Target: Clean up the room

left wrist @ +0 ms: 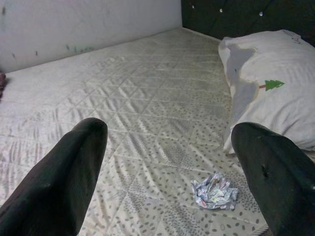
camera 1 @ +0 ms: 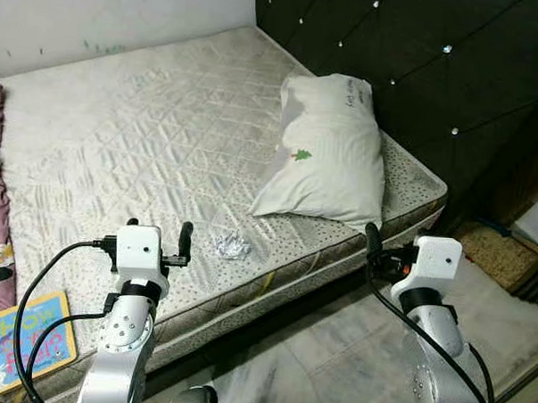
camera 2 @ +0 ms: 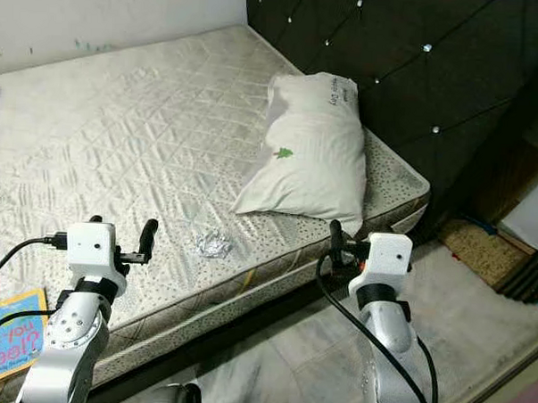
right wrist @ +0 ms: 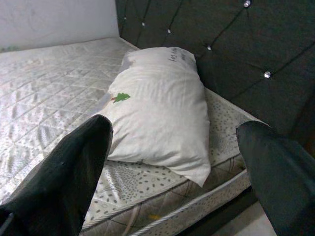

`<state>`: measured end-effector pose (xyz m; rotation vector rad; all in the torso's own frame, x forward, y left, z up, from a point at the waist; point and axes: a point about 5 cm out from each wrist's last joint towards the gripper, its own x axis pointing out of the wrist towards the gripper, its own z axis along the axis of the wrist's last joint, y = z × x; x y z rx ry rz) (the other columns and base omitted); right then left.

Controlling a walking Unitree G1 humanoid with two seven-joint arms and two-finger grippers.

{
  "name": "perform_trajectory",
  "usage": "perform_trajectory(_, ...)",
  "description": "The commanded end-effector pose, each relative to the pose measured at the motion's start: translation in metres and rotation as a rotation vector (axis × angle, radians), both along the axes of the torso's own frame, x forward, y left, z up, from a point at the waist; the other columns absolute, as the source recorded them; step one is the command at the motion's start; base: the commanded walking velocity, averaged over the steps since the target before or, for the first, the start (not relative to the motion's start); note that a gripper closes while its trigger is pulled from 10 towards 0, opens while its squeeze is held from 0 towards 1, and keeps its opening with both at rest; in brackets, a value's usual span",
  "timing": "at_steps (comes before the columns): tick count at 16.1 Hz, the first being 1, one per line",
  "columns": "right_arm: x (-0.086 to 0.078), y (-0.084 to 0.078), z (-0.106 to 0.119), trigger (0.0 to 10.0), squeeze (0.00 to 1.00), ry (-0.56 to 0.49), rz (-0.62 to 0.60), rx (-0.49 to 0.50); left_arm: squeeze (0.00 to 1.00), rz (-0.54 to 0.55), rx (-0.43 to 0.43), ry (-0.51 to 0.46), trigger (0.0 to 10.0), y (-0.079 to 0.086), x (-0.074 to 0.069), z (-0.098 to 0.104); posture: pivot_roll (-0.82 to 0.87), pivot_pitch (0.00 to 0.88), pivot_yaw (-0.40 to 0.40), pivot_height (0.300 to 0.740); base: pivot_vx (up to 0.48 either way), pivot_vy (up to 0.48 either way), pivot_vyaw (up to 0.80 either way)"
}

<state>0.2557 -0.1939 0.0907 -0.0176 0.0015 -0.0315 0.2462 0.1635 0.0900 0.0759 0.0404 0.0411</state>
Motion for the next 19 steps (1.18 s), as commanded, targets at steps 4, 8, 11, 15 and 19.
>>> perform_trajectory(4,-0.003,-0.01,0.003,10.0,0.0,-0.012,-0.047,0.027,0.0,0.019,0.023,-0.008,10.0,0.005,-0.002,0.003,-0.01,0.122,0.016,0.74,0.0,0.0,0.0)
perform_trajectory(8,-0.006,-0.004,0.003,10.0,1.0,-0.023,-0.001,0.052,1.0,0.018,-0.002,-0.005,10.0,0.005,-0.002,0.003,-0.01,0.135,0.011,0.74,0.0,0.0,0.0)
perform_trajectory(11,-0.006,-0.005,0.003,10.0,1.0,-0.019,-0.006,0.055,1.0,0.018,-0.017,-0.001,10.0,0.006,-0.004,0.002,-0.01,0.136,0.006,0.74,0.0,0.0,0.0)
perform_trajectory(15,-0.006,-0.004,0.002,10.0,1.0,-0.015,0.005,0.058,1.0,0.01,-0.026,0.009,10.0,0.004,-0.004,0.001,-0.01,0.136,0.004,0.74,0.0,0.0,0.0)
perform_trajectory(19,-0.005,0.002,0.001,10.0,0.44,0.002,0.055,0.048,0.0,0.006,-0.007,0.017,10.0,0.003,-0.003,0.0,-0.01,0.133,0.005,0.74,0.0,0.0,0.0)
